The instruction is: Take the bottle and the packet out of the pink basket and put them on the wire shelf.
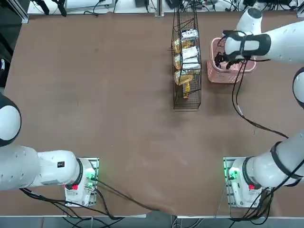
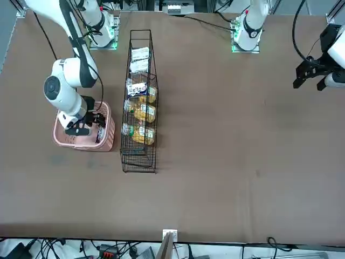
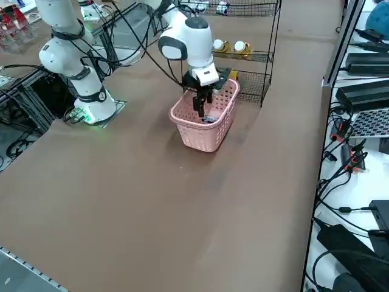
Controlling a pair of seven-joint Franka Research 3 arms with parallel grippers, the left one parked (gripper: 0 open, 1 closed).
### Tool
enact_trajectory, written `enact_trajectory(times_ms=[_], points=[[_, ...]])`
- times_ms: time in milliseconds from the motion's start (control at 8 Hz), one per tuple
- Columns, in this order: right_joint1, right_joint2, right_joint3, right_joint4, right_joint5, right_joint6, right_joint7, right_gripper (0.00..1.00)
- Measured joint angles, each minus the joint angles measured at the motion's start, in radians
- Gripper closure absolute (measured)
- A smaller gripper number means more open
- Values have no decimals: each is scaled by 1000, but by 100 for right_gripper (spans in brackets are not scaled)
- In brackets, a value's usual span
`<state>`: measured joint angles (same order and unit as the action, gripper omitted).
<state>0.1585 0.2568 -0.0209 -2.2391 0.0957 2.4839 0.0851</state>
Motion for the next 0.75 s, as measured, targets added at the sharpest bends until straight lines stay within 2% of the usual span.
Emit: enact_trajectory(times_ms=[750], points=[[0,26,5,-41,0,93,0,1]])
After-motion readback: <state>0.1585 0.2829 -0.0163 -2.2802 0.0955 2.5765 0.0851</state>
